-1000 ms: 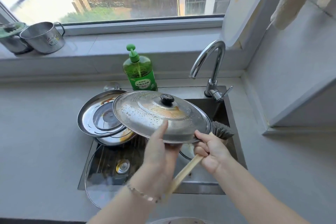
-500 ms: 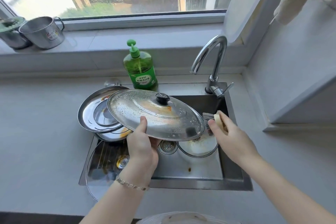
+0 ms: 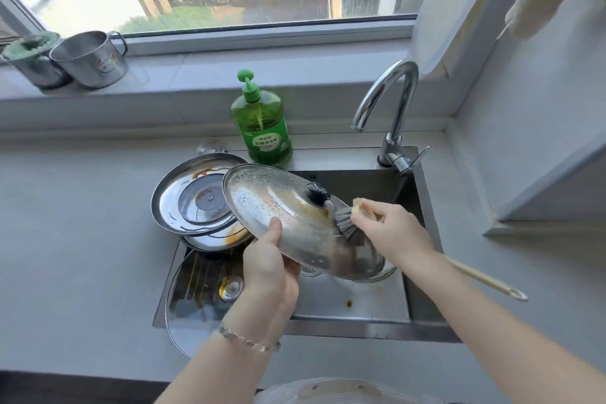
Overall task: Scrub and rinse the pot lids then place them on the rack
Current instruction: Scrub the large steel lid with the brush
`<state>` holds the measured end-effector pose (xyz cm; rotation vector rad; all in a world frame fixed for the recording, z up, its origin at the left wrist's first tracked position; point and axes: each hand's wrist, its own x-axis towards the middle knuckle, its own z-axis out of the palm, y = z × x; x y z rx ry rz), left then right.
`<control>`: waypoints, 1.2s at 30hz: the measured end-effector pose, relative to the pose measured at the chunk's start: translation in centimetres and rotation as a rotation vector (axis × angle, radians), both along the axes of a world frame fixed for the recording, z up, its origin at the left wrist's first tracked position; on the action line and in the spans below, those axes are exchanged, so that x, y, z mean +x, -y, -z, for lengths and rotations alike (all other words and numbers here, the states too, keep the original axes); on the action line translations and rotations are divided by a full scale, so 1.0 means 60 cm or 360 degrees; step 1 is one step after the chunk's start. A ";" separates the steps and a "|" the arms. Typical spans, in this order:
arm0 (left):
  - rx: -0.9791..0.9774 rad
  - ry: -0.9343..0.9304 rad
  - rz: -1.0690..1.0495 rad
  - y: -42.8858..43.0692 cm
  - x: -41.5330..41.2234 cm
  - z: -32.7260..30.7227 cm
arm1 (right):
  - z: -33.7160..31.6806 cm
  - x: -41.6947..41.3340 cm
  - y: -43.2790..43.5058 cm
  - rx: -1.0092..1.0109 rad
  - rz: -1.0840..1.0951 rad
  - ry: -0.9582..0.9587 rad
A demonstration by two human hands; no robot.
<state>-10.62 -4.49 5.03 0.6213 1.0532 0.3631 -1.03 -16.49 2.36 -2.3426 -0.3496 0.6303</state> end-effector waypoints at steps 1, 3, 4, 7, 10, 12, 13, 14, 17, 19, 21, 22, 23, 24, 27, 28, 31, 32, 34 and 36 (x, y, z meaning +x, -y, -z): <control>0.0015 -0.0019 0.0054 0.004 -0.002 0.004 | -0.003 -0.009 -0.011 0.0006 -0.0090 0.0054; 0.0019 -0.0026 0.0103 0.003 -0.004 0.009 | -0.011 -0.032 -0.027 0.0083 -0.0250 0.0142; 0.0017 -0.0025 0.0089 -0.002 -0.006 0.010 | -0.013 -0.030 -0.027 0.0091 -0.0257 0.0145; 0.0046 0.0036 0.0123 -0.012 -0.014 0.003 | 0.008 0.023 0.001 -0.0124 -0.0079 0.0082; 0.0182 0.0045 0.0211 -0.010 -0.008 -0.010 | 0.017 0.027 0.010 -0.0188 -0.0027 0.0107; 0.0219 0.0069 0.0211 -0.012 0.001 -0.015 | 0.011 0.004 -0.005 -0.0042 -0.0108 0.0256; 0.0206 0.0075 0.0204 -0.015 0.003 -0.017 | 0.009 -0.002 -0.008 0.0002 -0.0115 0.0321; 0.0181 0.0074 0.0208 -0.018 0.003 -0.017 | 0.008 0.004 -0.006 -0.0014 -0.0099 0.0342; 0.0123 0.0069 0.0285 -0.015 0.000 -0.014 | 0.017 0.036 0.011 -0.0209 0.0052 0.0214; 0.0143 0.0047 0.0325 -0.011 0.001 -0.011 | 0.014 0.028 0.008 -0.0187 0.0019 0.0270; 0.0160 0.0041 0.0310 -0.013 0.003 -0.009 | 0.008 0.007 -0.001 -0.0114 -0.0086 0.0375; 0.0165 0.0039 0.0311 -0.016 0.003 -0.009 | 0.010 0.002 -0.001 -0.0088 -0.0082 0.0398; 0.0165 0.0037 0.0324 -0.017 0.003 -0.009 | 0.012 0.007 0.002 -0.0094 -0.0055 0.0380; 0.0162 0.0032 0.0341 -0.016 0.003 -0.009 | 0.016 0.015 0.008 -0.0129 -0.0022 0.0328; 0.0160 -0.0010 0.0358 -0.006 0.008 -0.006 | 0.023 0.019 0.012 -0.0134 0.0046 0.0272; 0.0153 -0.0012 0.0350 -0.006 0.010 -0.007 | 0.019 0.011 0.007 -0.0088 -0.0002 0.0322; 0.0111 0.0001 0.0306 -0.015 0.016 -0.010 | 0.022 0.003 0.007 0.0008 -0.0045 0.0397; 0.0095 0.0021 0.0297 -0.020 0.016 -0.012 | 0.025 0.014 0.015 -0.0038 0.0008 0.0347; 0.0070 0.0072 0.0282 -0.025 0.016 -0.014 | 0.034 0.033 0.031 -0.0112 0.0118 0.0239; 0.0041 0.0102 0.0268 -0.027 0.020 -0.014 | 0.028 0.017 0.029 -0.0002 0.0100 0.0279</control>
